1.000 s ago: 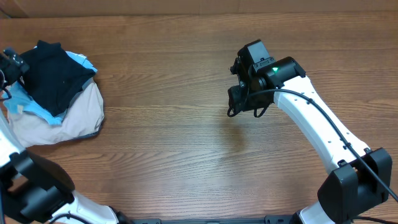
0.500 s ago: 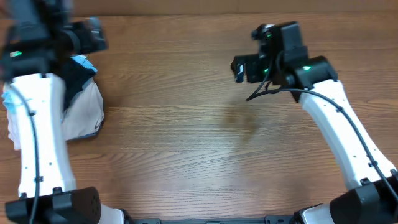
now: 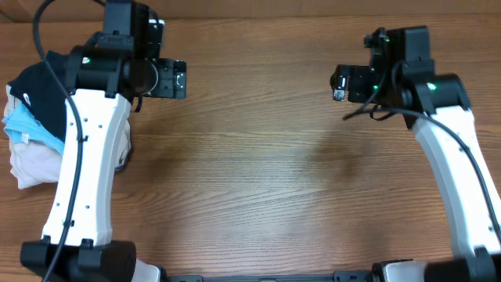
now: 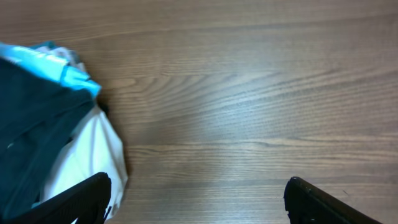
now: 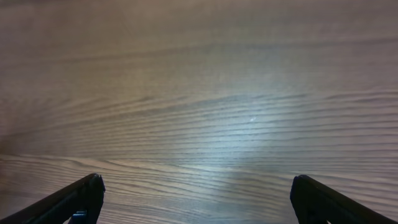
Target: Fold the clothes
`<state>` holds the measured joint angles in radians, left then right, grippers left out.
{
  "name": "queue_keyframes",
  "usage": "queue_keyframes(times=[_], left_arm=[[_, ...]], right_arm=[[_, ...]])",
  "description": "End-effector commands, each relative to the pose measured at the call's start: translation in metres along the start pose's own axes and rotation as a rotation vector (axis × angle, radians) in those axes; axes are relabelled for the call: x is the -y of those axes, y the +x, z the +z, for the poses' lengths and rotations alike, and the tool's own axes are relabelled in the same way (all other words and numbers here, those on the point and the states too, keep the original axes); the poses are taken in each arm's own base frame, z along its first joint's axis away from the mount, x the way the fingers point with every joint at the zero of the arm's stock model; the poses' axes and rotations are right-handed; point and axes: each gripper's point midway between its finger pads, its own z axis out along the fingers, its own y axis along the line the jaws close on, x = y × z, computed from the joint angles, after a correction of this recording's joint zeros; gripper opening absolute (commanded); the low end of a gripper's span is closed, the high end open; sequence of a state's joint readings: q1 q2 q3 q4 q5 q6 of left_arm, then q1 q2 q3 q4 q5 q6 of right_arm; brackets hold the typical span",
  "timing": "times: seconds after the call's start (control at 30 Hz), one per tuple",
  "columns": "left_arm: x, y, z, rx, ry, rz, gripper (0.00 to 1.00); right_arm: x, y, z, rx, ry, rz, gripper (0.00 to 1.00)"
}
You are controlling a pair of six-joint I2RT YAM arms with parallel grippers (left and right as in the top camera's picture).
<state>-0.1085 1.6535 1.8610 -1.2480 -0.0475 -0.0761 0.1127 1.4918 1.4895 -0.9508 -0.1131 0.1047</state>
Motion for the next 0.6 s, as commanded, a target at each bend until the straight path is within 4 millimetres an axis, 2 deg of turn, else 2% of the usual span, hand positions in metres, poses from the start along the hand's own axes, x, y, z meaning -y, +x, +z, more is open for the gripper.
queue_keyframes(times=[0.0,0.1,0.23,0.33,0.47,0.57], left_arm=[[-0.008,0.004,-0.050,0.129,-0.013,-0.035,0.92],[-0.008,0.020,-0.070,0.211,0.005,-0.026,0.92],[-0.010,0.048,-0.084,0.359,0.017,-0.021,0.93],[-0.025,0.069,-0.094,0.497,-0.029,-0.109,1.00],[-0.034,0.097,-0.105,0.602,-0.045,-0.151,1.00],[-0.035,0.113,-0.106,0.598,-0.045,-0.151,1.00]], right_arm=[[-0.001,0.001,-0.047,0.122,0.013,-0.006,1.00],[0.006,0.018,-0.062,0.193,0.029,0.028,1.00],[0.012,0.044,-0.079,0.338,0.021,0.022,1.00],[0.021,0.066,-0.090,0.419,0.041,0.022,1.00],[0.025,0.092,-0.095,0.428,0.041,0.022,1.00],[0.030,0.115,-0.090,0.342,0.059,0.028,1.00]])
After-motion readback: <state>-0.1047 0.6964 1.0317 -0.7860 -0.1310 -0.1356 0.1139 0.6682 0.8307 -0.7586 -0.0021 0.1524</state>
